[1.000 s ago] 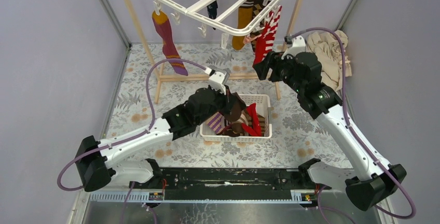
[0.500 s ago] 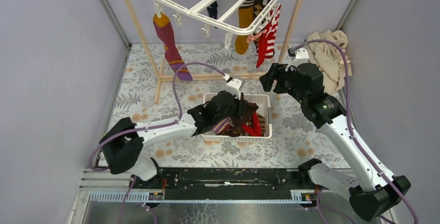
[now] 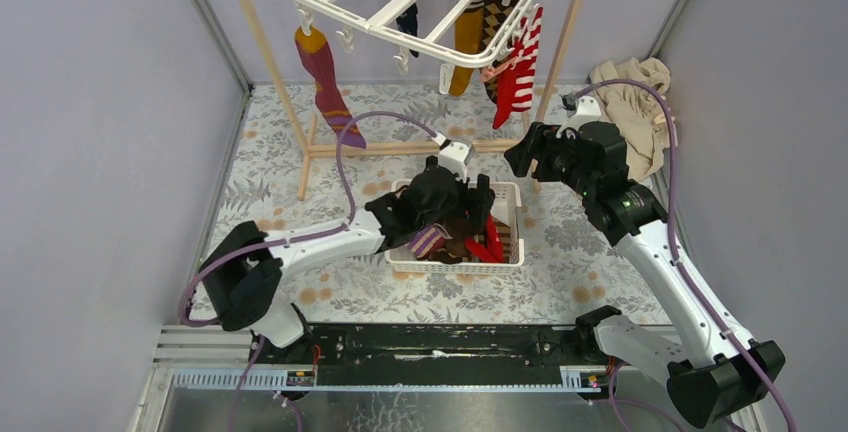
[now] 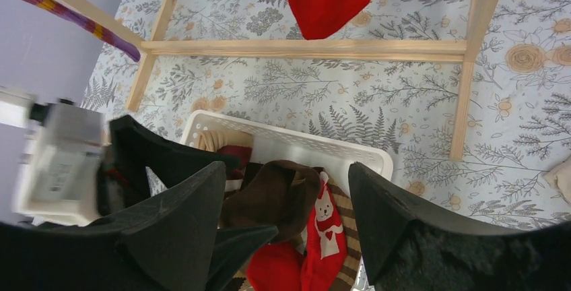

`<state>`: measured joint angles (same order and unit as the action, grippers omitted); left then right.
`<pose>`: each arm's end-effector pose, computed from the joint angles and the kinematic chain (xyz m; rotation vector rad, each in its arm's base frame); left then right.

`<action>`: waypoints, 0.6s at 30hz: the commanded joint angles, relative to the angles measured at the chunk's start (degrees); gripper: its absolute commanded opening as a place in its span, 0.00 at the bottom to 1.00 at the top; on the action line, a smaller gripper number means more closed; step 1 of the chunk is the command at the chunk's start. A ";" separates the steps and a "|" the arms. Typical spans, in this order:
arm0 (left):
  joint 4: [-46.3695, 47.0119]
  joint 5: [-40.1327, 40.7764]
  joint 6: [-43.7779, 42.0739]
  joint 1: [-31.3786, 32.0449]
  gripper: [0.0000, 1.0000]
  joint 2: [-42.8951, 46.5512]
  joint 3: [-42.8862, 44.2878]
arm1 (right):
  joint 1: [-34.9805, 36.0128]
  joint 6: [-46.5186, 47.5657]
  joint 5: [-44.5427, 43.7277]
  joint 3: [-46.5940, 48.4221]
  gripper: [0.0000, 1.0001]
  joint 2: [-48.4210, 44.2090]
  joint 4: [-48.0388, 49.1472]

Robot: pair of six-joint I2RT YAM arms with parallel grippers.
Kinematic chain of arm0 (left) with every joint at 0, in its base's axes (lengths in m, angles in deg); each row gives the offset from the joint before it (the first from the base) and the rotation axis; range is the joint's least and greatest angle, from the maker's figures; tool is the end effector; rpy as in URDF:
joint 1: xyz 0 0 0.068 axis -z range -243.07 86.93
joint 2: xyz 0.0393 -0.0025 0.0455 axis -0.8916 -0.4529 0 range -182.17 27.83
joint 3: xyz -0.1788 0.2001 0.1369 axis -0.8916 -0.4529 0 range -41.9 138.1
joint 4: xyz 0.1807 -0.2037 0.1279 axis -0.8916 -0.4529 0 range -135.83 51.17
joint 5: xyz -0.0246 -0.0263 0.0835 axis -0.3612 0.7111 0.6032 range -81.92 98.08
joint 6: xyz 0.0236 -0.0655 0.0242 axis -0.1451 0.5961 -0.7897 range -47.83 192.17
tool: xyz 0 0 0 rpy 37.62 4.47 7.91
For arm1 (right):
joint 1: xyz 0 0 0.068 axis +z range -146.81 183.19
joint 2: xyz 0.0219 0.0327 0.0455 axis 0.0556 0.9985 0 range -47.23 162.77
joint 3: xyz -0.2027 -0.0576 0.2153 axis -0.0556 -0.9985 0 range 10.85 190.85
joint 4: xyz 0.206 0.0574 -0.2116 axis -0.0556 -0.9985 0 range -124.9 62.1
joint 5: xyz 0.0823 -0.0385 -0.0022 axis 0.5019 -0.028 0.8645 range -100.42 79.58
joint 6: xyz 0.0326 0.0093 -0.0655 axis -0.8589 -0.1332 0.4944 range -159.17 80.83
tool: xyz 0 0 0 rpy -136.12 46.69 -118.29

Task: Remove the socks clipped to the hanger
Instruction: Place the sock in the bin.

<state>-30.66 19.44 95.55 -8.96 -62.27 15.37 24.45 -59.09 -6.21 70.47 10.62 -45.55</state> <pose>0.2539 -0.3299 0.2458 0.4176 2.0130 -0.6643 0.2583 0.1053 0.3935 -0.0743 1.8840 0.5655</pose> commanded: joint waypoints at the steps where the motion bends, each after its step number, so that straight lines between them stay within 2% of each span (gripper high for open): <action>1: -4.22 1.29 -1.45 -0.12 0.99 5.57 4.73 | -0.47 -1.16 2.43 -0.56 0.74 0.20 2.76; 8: -14.90 3.04 -0.26 -0.14 0.99 15.02 6.94 | -0.63 -1.40 2.57 -1.45 0.74 0.78 4.29; 13: -20.26 3.40 3.88 -0.12 0.98 22.64 3.48 | -1.42 -1.21 2.64 0.06 0.70 3.38 6.04; 18: -21.63 3.45 7.91 -0.09 0.98 29.28 -1.36 | -2.15 -1.71 2.24 1.35 0.68 7.52 11.16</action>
<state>-48.56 21.62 99.50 -8.96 -36.48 17.51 23.05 -60.10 -4.68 68.81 15.62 -41.39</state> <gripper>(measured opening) 0.984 0.685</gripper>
